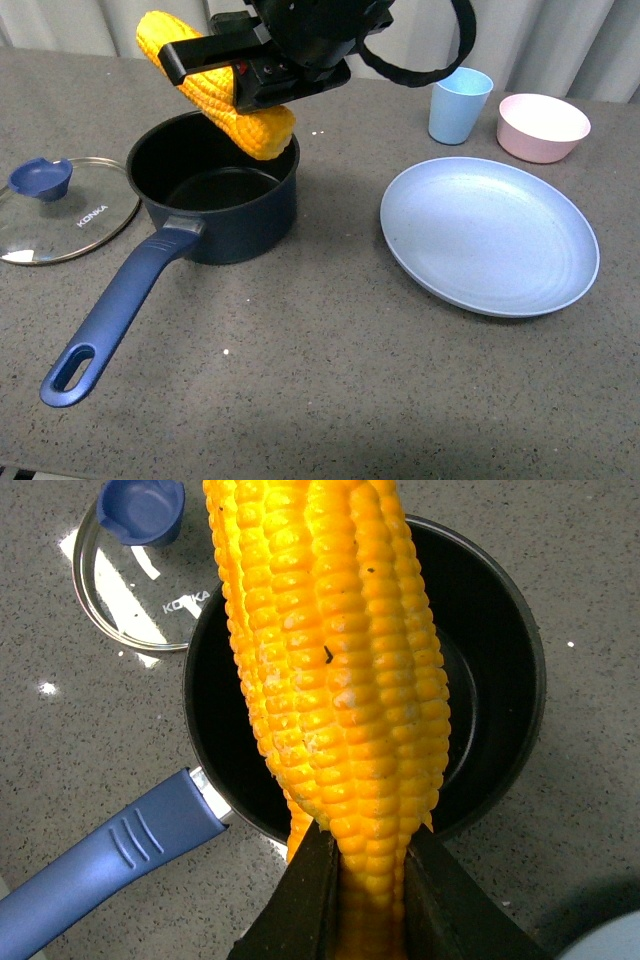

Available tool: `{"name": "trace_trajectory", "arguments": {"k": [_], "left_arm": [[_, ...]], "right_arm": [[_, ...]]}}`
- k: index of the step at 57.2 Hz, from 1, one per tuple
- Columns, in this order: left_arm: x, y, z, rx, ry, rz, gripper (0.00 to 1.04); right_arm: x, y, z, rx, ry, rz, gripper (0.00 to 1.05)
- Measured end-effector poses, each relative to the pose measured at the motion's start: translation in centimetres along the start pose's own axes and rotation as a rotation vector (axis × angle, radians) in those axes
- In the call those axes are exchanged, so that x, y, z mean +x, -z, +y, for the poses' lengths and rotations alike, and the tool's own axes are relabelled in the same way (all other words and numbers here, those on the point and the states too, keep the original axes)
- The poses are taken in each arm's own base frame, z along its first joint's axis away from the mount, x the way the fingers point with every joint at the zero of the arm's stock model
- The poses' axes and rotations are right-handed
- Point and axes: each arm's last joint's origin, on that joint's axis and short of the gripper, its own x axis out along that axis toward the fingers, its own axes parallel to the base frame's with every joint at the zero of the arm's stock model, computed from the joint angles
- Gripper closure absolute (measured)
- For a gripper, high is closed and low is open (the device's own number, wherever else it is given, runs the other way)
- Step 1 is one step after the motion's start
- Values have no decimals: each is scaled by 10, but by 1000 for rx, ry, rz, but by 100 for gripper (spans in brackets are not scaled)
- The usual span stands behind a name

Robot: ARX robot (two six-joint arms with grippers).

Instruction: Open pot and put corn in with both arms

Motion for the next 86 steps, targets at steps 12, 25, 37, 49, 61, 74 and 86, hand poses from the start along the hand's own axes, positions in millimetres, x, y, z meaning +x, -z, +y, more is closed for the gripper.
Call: {"name": "trace_trajectory", "arguments": {"k": [12,25,37,49,61,74,86], "left_arm": [[0,0,0,0,0,0,7],[0,0,0,0,0,0,7],[0,0,0,0,0,0,7],[0,0,0,0,0,0,7],[0,0,0,0,0,0,7],[0,0,0,0,0,0,7],[0,0,0,0,0,0,7]], "right_arm": [[16,-3,2,17,-4,10,94],[27,-7,-1,23,18,27,94],[37,-9,-3,29,26,35,94],[45,-10,-3,48,27,23,75],[46,-10,-3,69,25,20,34],[42,-4,-6,81,41,-12,10],[-2,1,-13,88,123,-173,9]]}}
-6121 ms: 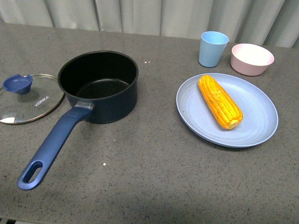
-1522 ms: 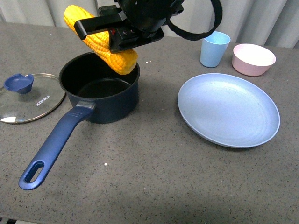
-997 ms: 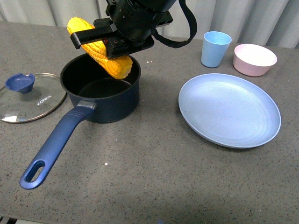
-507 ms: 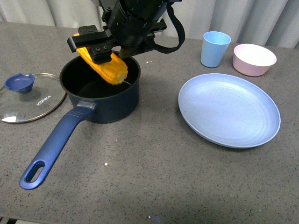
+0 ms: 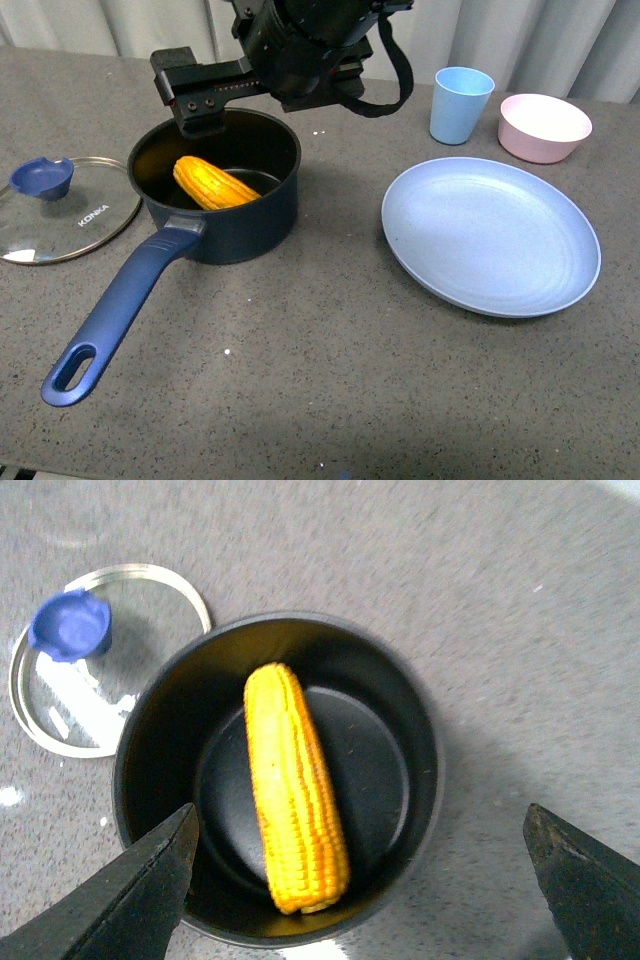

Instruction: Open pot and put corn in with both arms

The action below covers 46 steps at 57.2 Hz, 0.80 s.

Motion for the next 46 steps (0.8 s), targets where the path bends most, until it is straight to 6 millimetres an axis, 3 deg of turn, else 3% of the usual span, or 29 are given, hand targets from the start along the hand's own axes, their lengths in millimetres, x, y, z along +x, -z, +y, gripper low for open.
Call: {"name": "trace_trajectory", "arguments": {"k": [9,15,34,40,46], "left_arm": [[0,0,0,0,0,0,7],[0,0,0,0,0,0,7],[0,0,0,0,0,0,7],[0,0,0,0,0,0,7],[0,0,0,0,0,0,7]], "right_arm": [[-54,2,-12,31,103,-181,9],[-93,17,-19,62,213,-323,9],[-198,125,-31,156,458,-401,9],[-231,148,-32,145,540,-472,9],[-246,164,-33,137,601,-505,10]]}}
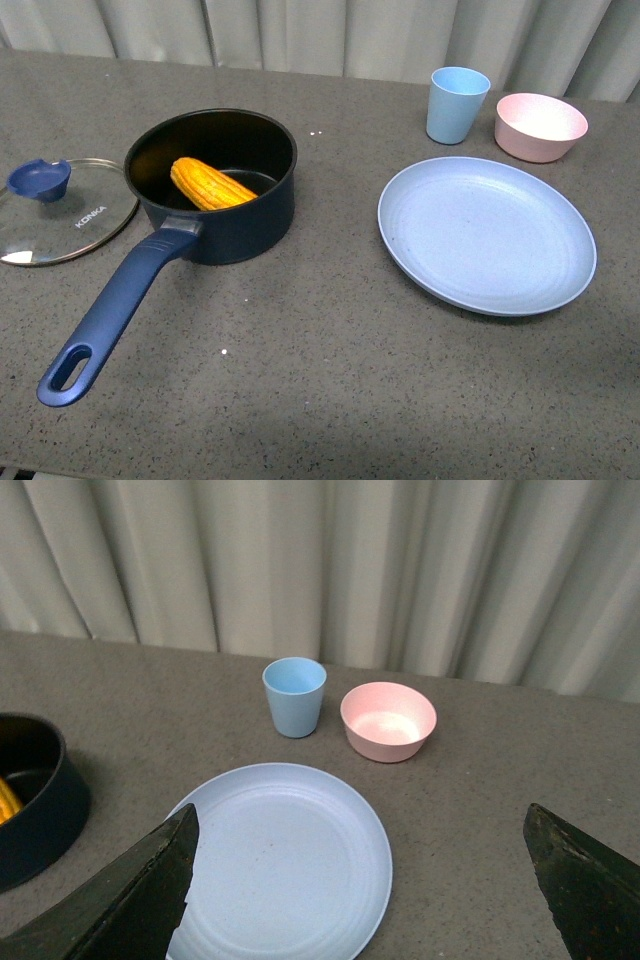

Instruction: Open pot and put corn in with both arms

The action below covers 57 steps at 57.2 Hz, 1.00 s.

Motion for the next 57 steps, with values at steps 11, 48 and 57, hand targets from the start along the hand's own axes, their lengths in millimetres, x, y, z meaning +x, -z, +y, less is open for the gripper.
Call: {"name": "trace_trajectory", "arguments": {"k": [11,48,57], "left_arm": [[0,0,0,0,0,0,7],[0,0,0,0,0,1,7],[0,0,0,0,0,1,7]], "right_arm": [[-15,11,-11,32,60,-155,41],[-50,44,-33,34,67,-167,104],[-56,44,-33,35,68,-170,104]]}}
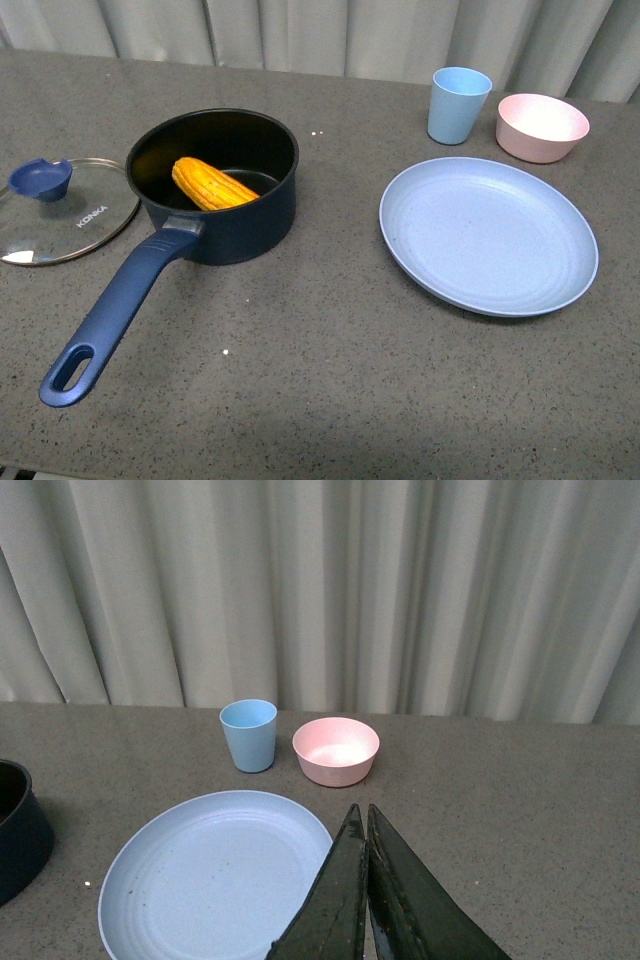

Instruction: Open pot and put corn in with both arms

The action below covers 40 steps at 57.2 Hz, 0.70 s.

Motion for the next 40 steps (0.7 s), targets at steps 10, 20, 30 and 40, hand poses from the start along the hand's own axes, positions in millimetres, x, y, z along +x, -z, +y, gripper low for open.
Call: {"name": "trace_trajectory", "arguments": {"k": [10,20,30,40], "left_arm": [[0,0,0,0,0,0,7],[0,0,0,0,0,0,7],[0,0,0,0,0,0,7],[0,0,0,0,0,0,7]], "right_arm": [[-6,-1,0,0,0,-3,104],[-11,-1,0,0,0,-6,104],[-14,-1,0,0,0,-6,104],[-17,-1,0,0,0,-6,104]]}}
